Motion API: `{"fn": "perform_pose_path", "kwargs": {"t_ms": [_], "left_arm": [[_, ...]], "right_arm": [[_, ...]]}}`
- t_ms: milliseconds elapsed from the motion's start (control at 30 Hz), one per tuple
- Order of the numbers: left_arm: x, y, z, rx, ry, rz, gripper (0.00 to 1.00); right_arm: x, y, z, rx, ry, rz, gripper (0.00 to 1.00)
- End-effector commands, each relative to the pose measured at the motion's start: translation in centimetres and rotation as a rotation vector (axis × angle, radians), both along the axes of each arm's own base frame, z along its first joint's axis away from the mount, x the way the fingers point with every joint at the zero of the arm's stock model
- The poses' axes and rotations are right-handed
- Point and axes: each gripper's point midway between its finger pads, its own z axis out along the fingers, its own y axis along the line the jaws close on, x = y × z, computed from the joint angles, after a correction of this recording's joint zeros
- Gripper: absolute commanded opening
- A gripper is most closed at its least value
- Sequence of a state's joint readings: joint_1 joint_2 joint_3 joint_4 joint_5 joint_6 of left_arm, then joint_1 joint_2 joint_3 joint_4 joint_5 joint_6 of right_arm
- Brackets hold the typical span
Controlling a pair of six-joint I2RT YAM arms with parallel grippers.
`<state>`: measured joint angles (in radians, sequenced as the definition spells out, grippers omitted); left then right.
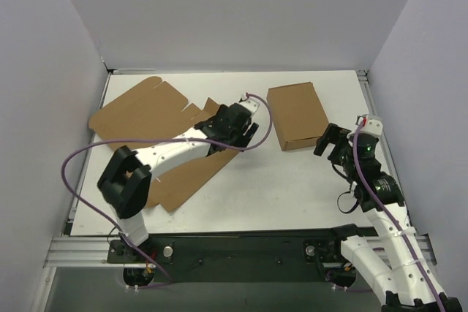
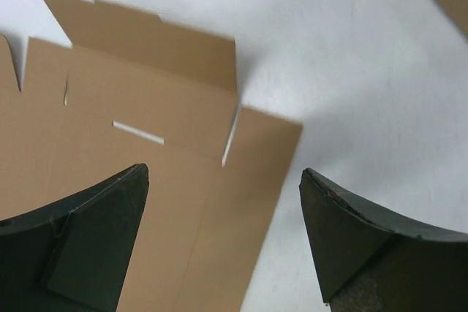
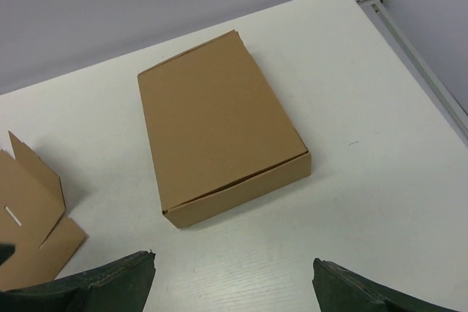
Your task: Fold the paper box
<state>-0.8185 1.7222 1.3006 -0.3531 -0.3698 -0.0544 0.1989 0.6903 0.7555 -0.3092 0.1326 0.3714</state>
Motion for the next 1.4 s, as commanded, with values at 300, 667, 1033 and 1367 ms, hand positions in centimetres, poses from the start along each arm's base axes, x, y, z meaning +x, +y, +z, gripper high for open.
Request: {"fn": "perform_pose_path", "kwargs": {"t_ms": [300,667,1033,1367], "left_arm": [[9.0,-0.7,-1.6,0.023,-0.179,0.496,0.95],[11.6,-1.6,-5.1,-0.019,-0.129,0.554,0.94],[13.0,-0.2,-5.4,-0.009,-0.131,0.572,0.7],[12.1,-1.3,-4.2,-0.063,-0.105,0.509,0.38]], "right_arm": [[-1.0,1.4,1.0,0.073,-0.02,0.031,0.92],[-1.5,2.2,2.8,0.097,-0.057,0.082,0.91],[-1.8,2.5,3.5,0.081,-0.063,0.121,0.91],[-1.6,3.4,2.9,0.081,-0.03,0.175,0.91]]}}
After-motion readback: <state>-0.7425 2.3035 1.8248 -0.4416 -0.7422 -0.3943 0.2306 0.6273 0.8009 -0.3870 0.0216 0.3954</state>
